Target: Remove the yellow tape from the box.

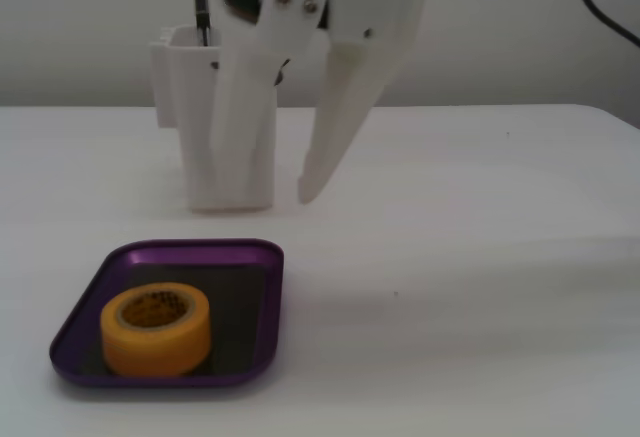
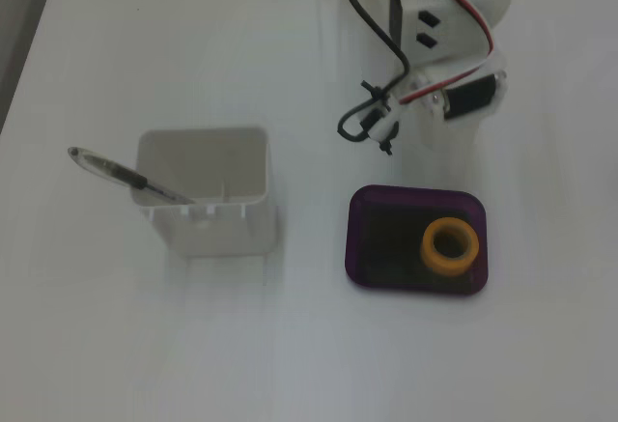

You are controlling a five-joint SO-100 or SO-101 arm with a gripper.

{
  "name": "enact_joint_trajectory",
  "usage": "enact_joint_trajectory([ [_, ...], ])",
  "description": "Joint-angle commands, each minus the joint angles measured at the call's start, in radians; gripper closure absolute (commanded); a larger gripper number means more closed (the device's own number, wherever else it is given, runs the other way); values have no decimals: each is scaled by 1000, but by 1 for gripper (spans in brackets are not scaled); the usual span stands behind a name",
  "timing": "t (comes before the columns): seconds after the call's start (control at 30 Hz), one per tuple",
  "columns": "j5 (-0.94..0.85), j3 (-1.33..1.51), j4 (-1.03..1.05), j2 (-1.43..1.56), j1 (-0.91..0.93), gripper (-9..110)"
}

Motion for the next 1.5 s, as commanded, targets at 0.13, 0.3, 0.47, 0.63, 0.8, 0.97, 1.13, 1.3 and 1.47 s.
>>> enact_joint_trajectory([
  [0.13, 2, -324, 5, -252, 6, 88],
  [0.3, -2, -448, 6, -385, 8, 89],
  [0.47, 2, -531, 6, -463, 8, 89],
  [0.63, -5, -540, 6, -512, 8, 92],
  [0.8, 3, -541, 6, -515, 8, 102],
  [0.97, 3, -693, 109, -423, 6, 102],
  [1.13, 8, -865, 268, -262, 6, 102],
  [1.3, 137, -655, 276, -89, 87, 102],
  [1.47, 218, -316, 276, 75, 138, 102],
])
